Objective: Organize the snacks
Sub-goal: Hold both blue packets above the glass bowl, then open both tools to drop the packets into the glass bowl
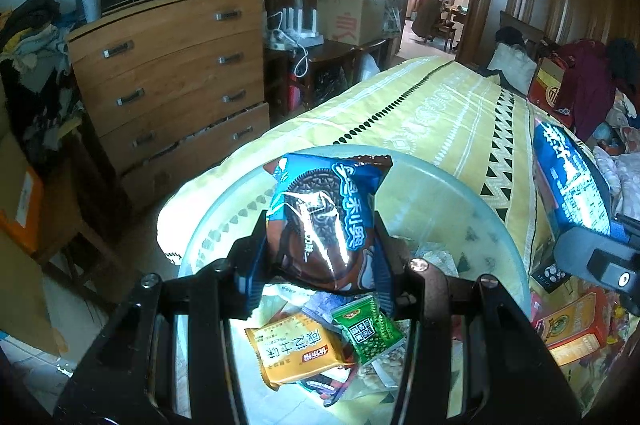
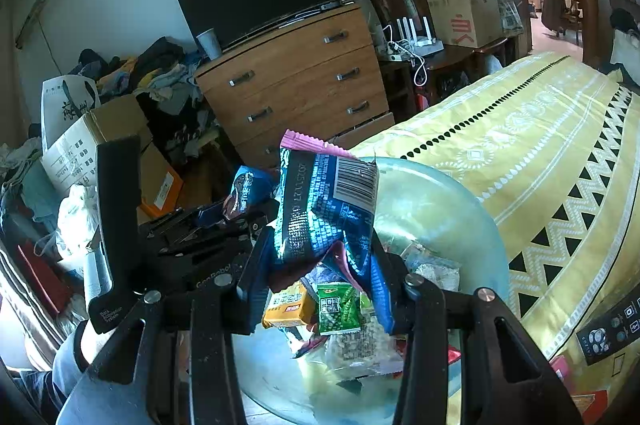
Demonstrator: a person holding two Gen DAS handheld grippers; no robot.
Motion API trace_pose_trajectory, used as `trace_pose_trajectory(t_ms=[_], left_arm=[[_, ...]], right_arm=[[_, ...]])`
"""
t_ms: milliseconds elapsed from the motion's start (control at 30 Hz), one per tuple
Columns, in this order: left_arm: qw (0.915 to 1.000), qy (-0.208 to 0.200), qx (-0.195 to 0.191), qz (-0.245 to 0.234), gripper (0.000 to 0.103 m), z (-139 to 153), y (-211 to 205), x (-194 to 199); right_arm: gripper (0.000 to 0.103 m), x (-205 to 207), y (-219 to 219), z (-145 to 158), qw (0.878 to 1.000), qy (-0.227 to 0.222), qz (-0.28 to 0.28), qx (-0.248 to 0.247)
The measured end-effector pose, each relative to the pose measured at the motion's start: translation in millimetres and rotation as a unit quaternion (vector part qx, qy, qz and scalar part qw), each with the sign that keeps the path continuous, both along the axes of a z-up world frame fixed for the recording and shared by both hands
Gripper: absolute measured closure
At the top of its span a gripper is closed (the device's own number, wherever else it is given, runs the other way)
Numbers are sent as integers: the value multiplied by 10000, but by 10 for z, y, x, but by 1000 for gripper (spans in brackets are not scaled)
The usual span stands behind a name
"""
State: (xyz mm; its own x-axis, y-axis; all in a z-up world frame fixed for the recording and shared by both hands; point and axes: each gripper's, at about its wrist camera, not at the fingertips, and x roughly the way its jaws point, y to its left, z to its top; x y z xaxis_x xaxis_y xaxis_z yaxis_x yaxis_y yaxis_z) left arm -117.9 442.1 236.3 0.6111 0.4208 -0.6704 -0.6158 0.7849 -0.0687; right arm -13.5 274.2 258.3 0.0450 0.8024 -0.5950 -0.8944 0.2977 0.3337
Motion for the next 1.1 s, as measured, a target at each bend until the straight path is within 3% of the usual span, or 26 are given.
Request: trace_pose_trajectory(t_ms=[567,633,700,733,800,933,1100], left_arm=[[9999,77,-70,73,55,-67,53,-13],[9998,113,-74,128,48,-92,68,-18],[9998,88,-12,200,36,-95,66,-42],[9996,61,59,274,30,-85,60,-65],[9990,-1,179,398,28,-50,29,-108],[9987,-70,411,288,24,29,-147,-138],[9973,-213,689,-157,22,82,-611,-157]], right_arm=[[54,-58,63,3,10000,19,40,2],[51,-69,64,2,10000,51,33,34],[30,-75,39,17,9999,30,-60,104],[30,-72,23,22,9999,45,-94,131],[30,-65,-33,39,9996,123,-112,206],[25,-84,-442,-15,9982,216,-210,514],[25,-190,-1304,-518,9971,318,-657,206]])
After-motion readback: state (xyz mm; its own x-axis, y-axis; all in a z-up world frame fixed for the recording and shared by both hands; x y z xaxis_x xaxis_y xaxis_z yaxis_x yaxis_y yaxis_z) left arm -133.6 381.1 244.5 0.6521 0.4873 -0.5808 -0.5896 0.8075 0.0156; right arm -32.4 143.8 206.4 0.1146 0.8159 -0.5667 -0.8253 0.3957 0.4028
